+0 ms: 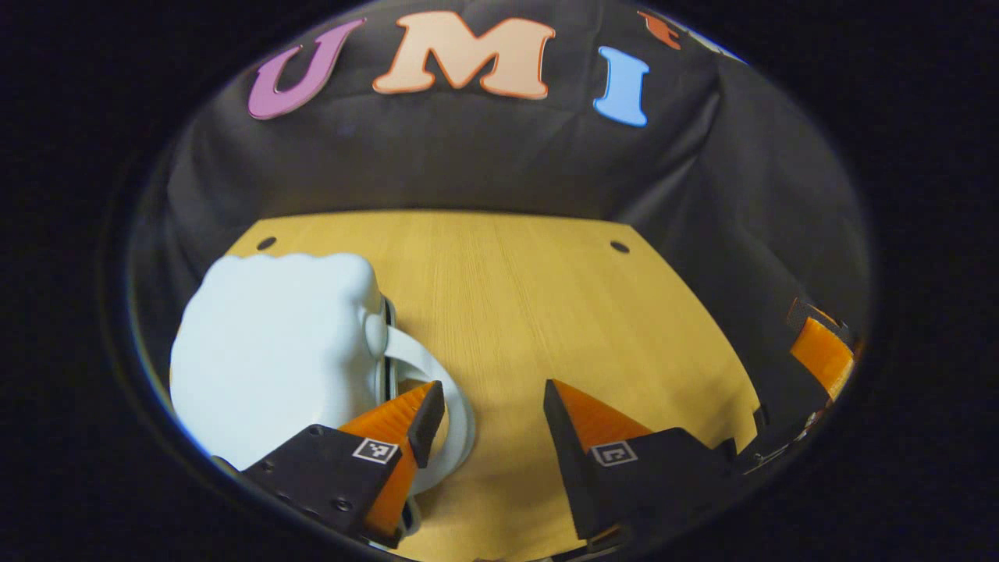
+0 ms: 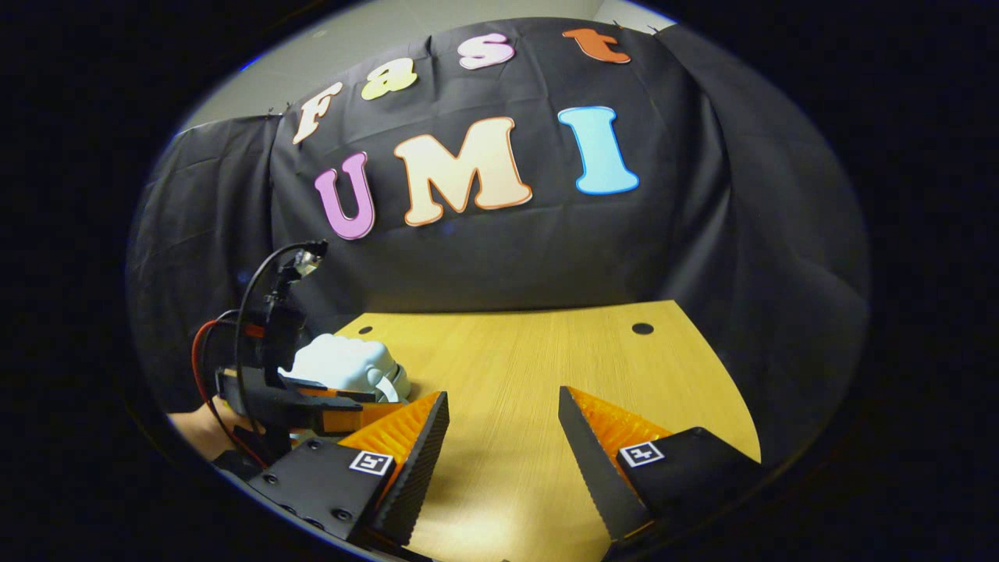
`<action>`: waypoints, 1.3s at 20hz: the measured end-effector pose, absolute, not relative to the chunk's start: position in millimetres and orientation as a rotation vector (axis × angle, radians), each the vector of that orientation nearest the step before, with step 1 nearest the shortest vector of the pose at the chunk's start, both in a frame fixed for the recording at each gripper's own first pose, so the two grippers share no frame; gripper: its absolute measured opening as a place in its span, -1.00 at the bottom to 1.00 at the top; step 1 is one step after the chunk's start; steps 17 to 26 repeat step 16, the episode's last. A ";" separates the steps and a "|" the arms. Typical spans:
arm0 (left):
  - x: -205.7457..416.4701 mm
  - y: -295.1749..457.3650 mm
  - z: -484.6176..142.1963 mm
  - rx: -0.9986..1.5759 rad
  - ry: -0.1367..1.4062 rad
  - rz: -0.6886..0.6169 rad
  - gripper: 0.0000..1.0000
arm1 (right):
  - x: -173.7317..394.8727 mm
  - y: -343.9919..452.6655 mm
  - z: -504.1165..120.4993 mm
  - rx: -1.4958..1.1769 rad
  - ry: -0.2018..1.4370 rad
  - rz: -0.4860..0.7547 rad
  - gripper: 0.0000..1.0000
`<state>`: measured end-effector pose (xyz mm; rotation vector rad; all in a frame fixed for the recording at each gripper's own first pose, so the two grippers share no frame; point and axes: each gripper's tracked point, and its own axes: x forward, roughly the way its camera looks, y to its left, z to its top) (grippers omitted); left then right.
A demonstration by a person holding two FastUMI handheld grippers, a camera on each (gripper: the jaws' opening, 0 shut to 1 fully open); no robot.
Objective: First open the suitcase, pack the skin care products into it, and then close the suitcase.
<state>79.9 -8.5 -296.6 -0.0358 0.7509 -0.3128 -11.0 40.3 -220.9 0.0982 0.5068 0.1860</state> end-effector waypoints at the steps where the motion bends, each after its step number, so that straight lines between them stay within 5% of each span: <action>1: 83.1 -12.6 -270.9 -0.025 0.649 -0.274 0.55 | -4.5 38.3 -208.7 0.093 0.463 0.187 0.92; 6: 96.4 -29.0 -122.1 0.112 0.177 -0.212 0.79 | 17.5 37.5 -117.8 0.030 0.171 0.169 0.95; 8: 86.4 -42.5 -102.2 0.109 0.158 -0.234 0.97 | 20.0 42.4 -99.8 0.042 0.123 0.167 0.90; 26: 94.8 -33.5 -82.0 0.092 0.115 -0.201 0.92 | 24.4 45.9 -53.7 0.048 0.003 0.161 0.95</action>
